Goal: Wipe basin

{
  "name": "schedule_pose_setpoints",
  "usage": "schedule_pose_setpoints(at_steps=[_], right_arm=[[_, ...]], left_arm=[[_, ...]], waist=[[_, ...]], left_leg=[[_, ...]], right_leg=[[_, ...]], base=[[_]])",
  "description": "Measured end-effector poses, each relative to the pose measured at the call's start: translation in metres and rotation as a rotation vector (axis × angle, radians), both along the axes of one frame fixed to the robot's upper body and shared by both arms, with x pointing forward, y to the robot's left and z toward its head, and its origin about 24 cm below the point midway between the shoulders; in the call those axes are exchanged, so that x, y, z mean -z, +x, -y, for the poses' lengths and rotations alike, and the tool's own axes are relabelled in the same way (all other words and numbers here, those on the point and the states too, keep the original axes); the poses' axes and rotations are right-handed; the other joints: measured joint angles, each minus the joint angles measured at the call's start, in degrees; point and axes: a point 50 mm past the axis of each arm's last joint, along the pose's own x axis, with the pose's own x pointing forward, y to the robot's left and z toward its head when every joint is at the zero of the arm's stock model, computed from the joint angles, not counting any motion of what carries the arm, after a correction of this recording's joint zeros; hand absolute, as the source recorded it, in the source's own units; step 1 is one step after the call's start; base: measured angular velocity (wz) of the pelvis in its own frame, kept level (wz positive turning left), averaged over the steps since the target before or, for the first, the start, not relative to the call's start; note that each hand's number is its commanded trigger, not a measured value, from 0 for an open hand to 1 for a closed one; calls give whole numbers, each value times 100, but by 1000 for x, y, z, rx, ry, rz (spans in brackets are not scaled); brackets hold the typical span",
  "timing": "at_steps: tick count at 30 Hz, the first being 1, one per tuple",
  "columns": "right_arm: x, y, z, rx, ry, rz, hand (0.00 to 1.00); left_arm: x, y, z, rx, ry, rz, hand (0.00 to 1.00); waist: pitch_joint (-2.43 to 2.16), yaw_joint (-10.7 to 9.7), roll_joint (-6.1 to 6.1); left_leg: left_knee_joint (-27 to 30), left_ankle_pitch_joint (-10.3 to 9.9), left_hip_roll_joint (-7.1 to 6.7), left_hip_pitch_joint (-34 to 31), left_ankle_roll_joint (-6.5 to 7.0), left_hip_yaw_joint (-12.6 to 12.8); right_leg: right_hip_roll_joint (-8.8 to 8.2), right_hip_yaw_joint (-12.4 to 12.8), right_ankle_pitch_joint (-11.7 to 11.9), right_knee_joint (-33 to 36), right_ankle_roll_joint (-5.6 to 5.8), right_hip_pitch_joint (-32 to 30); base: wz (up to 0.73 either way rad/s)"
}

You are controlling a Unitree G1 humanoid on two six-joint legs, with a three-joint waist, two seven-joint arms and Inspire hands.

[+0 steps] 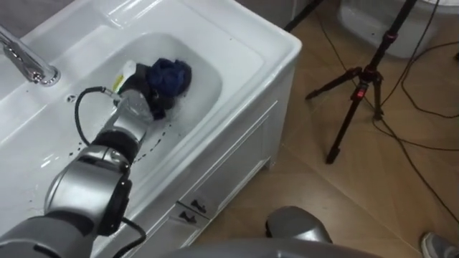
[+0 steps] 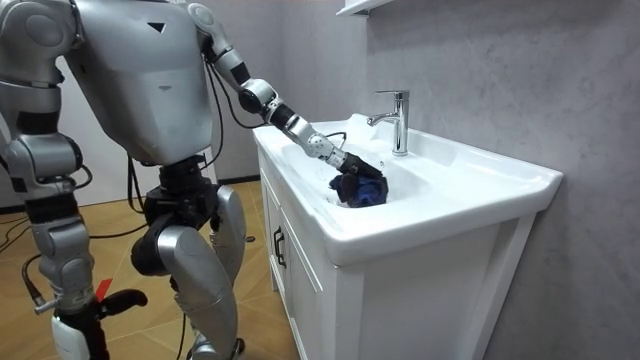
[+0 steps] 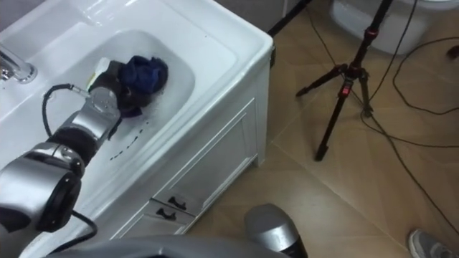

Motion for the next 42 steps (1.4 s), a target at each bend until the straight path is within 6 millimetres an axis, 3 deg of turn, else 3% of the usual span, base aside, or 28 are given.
schedule_pose_setpoints(at_steps=[4,5,11,16,19,26,32,42], right_arm=[[-2,-9,2,3,-14,-7,0],[-2,-13,2,8,-16,-11,0],[-3,-16,5,36,-25,-13,0],[-3,-10,5,32,-27,5,0],[-3,-5,7,26,-35,15,0],[-3,0,8,8,-39,16,0],[-4,0,10,-30,-38,-1,0],[-3,2,10,-43,-44,1,0]], left_arm=[[22,-34,-20,-9,71,-88,100],[28,-46,-27,-15,94,-114,100],[38,-79,-52,-124,143,-144,100],[40,-83,-52,-136,141,-139,100],[41,-88,-54,-143,154,-135,100],[40,-94,-59,-120,222,-126,100],[37,-97,-65,-82,286,-133,100],[34,-95,-64,-67,273,-114,100]], waist=[[-78,174,-5],[-122,266,7],[-146,561,17],[-153,752,28],[-179,769,63],[-180,892,65],[-188,1040,86],[-186,1058,106]], left_leg=[[-20,-42,54,217,-49,-86],[-4,-54,70,245,-69,-70],[29,-50,99,316,-93,-217],[9,-46,117,390,-100,-263],[1,-45,116,404,-100,-364],[-15,-45,91,468,-98,-646],[-3,-45,97,467,-98,-714],[7,-44,111,486,-98,-891]], right_leg=[[31,-73,-64,50,-63,219],[41,-83,-75,84,-83,231],[24,-189,-109,63,-117,386],[28,-246,-106,-1,-123,498],[12,-310,-104,-32,-125,553],[-61,-505,-157,-46,-136,683],[-74,-581,-168,-46,-151,709],[-111,-745,-185,-140,-154,850]], base=[[6],[0],[11],[5],[11],[12],[4],[10]])
